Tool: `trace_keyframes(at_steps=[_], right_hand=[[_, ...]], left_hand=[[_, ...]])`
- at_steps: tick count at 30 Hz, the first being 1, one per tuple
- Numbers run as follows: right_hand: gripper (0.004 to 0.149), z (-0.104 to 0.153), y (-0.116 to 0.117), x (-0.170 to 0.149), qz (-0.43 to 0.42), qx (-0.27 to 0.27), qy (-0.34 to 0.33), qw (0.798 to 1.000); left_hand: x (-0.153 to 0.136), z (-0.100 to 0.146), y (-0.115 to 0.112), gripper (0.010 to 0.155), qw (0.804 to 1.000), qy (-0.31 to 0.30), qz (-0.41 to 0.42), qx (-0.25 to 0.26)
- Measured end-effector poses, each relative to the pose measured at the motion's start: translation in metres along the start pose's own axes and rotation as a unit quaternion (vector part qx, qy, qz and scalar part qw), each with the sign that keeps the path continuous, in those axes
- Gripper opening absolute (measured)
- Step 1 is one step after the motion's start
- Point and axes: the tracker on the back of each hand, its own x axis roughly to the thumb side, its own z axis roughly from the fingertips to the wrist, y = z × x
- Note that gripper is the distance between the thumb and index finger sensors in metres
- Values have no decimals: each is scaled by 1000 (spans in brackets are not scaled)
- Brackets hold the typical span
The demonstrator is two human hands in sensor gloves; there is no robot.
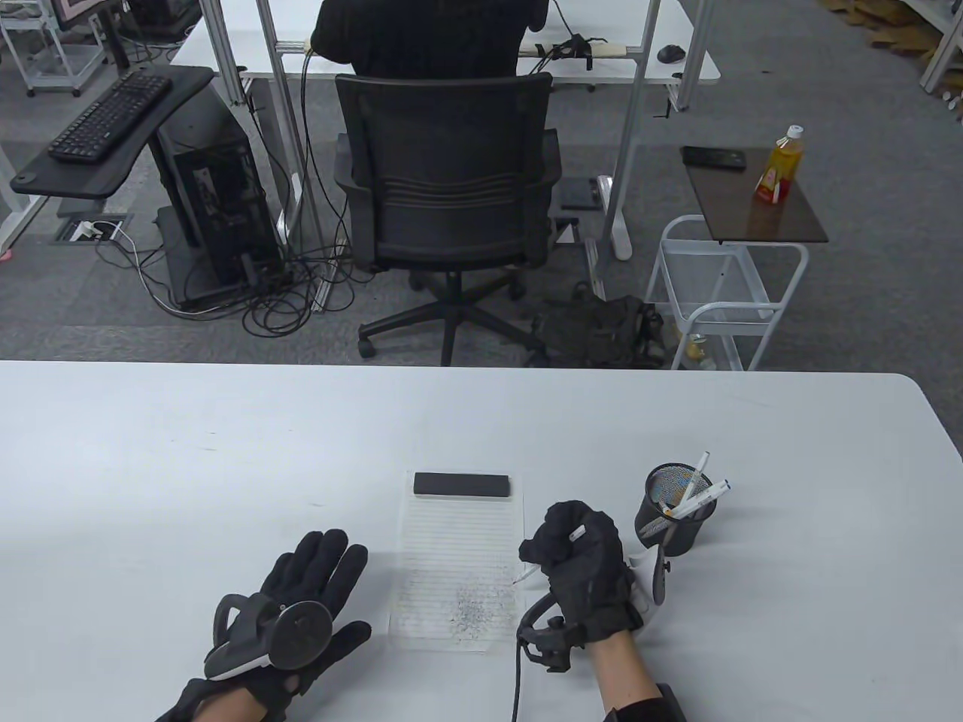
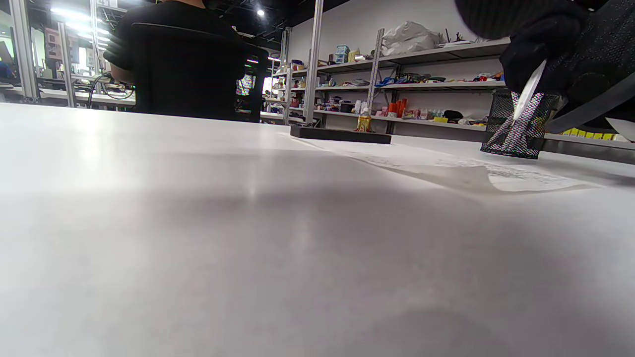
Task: Press to extend mechanical pencil leads
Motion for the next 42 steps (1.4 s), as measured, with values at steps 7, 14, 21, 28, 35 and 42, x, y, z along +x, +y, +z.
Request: trace_keyframes(at_steps=[7, 14, 21, 28, 35, 42], right_hand=[[58, 2, 2, -8, 32, -15, -2, 999], [55, 2, 4, -18, 60, -18, 1, 998], [55, 3, 6, -23, 75, -17, 2, 997], [54, 3, 5, -24, 89, -11, 0, 996], [54, 3, 5, -26, 94, -11, 0, 995], [54, 2, 5, -28, 95, -9, 2, 995]], left_hand=[[0, 0, 0, 90, 1000, 1, 1, -3], [0, 0, 0, 90, 1000, 0, 3, 0], [-1, 0, 0, 90, 1000, 1, 2, -2], [-1, -1, -1, 90, 1000, 0, 0, -2], [-1, 0, 0, 90, 1000, 1, 0, 0], [-1, 0, 0, 90, 1000, 0, 1, 0]])
